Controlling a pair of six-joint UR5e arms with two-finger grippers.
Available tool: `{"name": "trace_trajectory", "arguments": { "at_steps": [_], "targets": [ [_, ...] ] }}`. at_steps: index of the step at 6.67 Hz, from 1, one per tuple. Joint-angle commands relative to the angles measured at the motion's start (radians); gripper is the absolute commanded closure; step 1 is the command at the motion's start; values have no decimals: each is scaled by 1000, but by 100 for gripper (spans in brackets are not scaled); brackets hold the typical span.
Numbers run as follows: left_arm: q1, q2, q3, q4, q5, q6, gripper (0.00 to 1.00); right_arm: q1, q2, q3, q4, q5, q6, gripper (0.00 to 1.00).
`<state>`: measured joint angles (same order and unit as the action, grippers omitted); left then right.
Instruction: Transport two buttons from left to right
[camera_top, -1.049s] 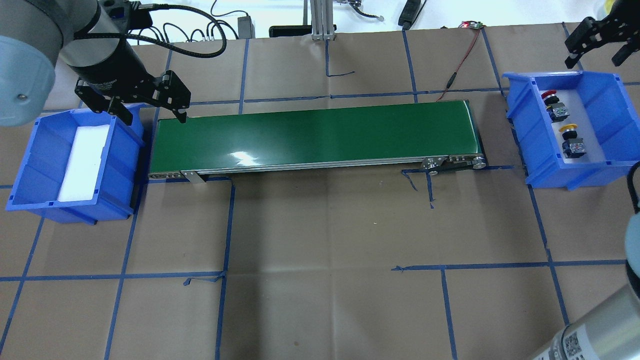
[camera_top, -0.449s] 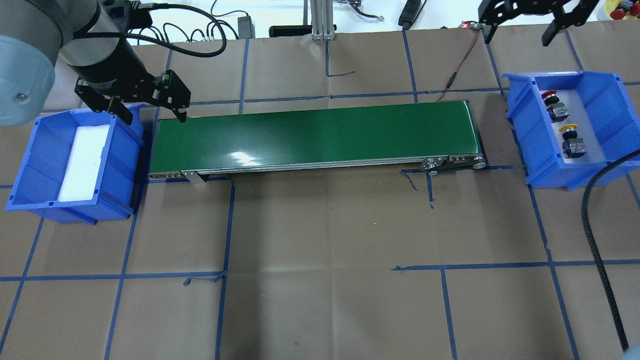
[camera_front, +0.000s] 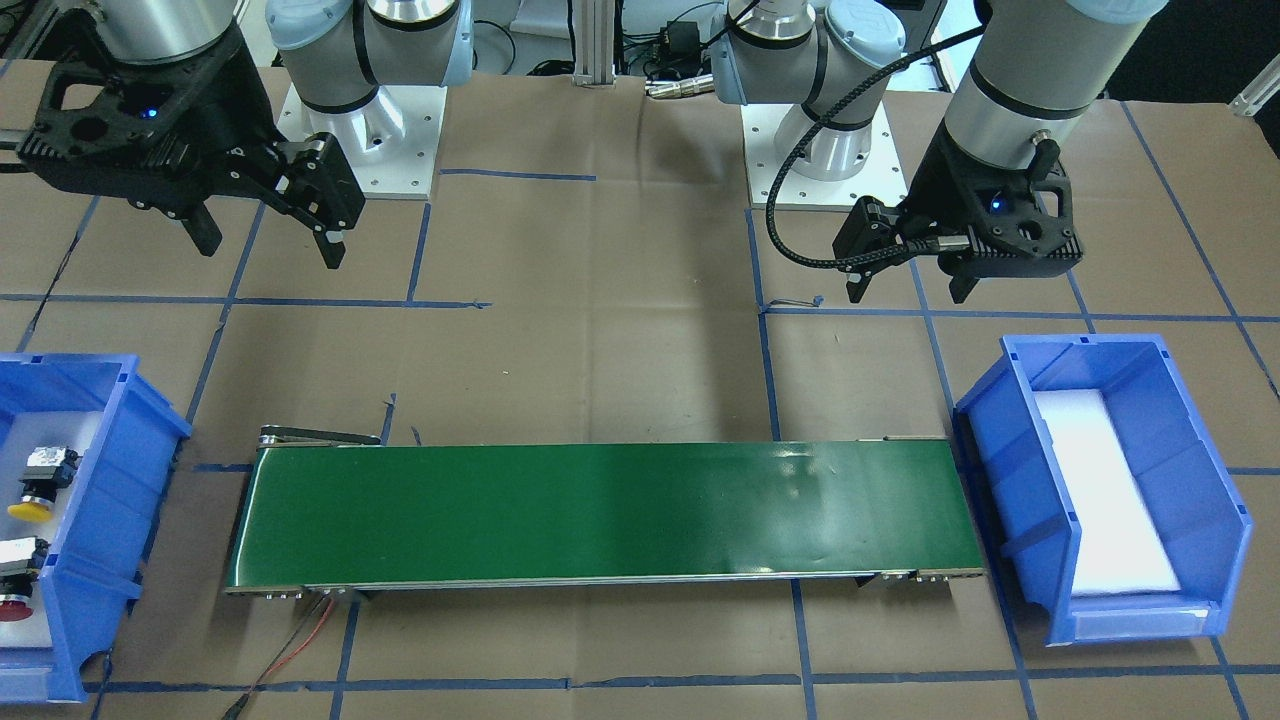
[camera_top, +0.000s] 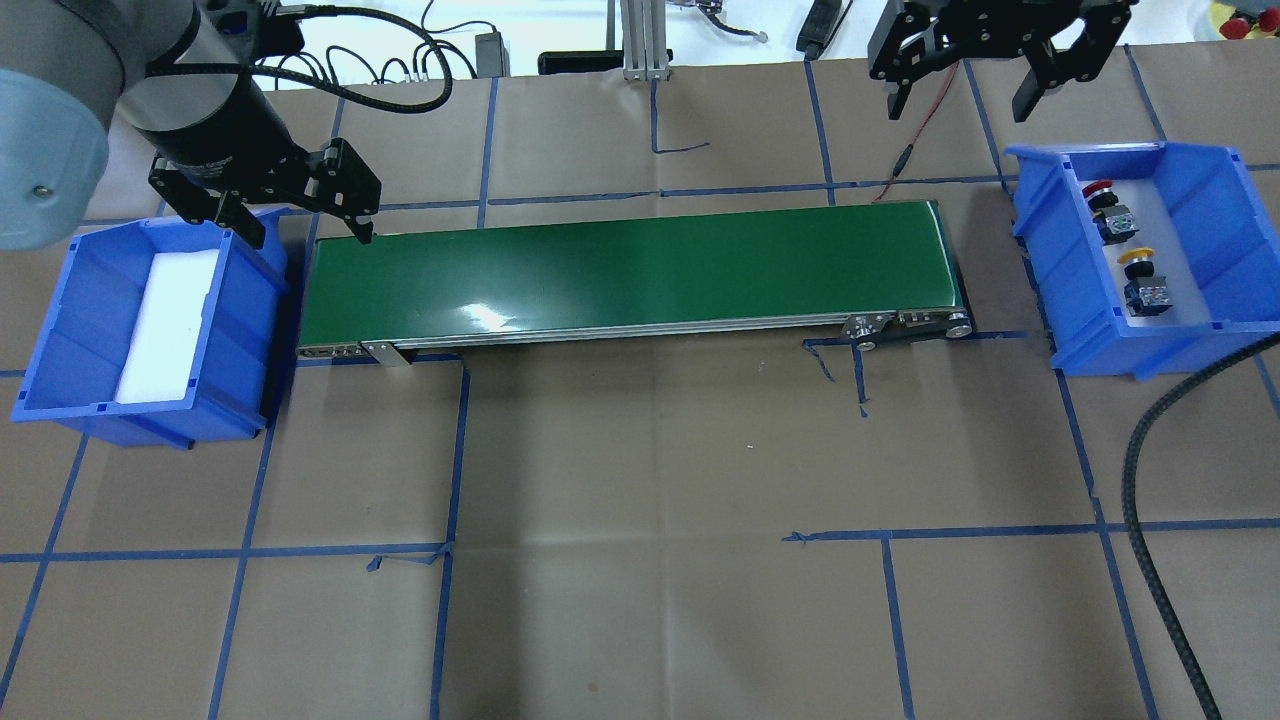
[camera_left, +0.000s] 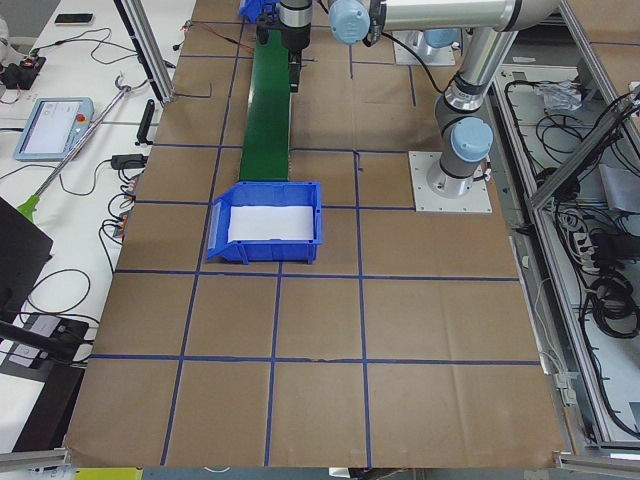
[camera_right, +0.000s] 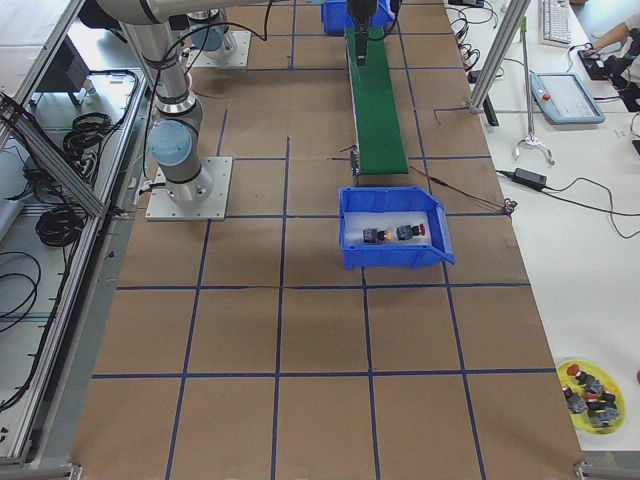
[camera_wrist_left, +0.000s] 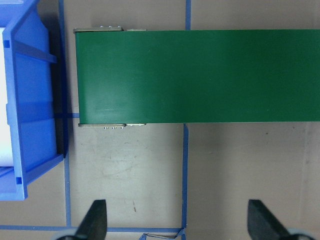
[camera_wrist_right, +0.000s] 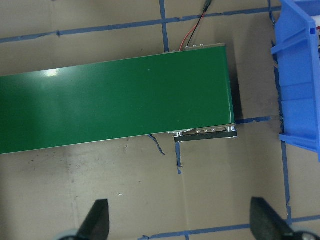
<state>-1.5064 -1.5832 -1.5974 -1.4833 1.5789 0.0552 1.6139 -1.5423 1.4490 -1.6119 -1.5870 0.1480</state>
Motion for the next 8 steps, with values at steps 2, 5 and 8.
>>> {"name": "trace_trajectory", "arguments": {
  "at_steps": [2, 5, 8],
  "targets": [
    [0, 0, -1, 0, 0, 0, 0, 3, -32, 106, -108, -5, 4, 0],
    [0, 2, -3, 0, 0, 0, 0, 3, -32, 108, -108, 2, 12, 0],
    [0, 2, -4, 0, 0, 0, 0, 3, -27, 100, -109, 9, 13, 0]
  ]
}}
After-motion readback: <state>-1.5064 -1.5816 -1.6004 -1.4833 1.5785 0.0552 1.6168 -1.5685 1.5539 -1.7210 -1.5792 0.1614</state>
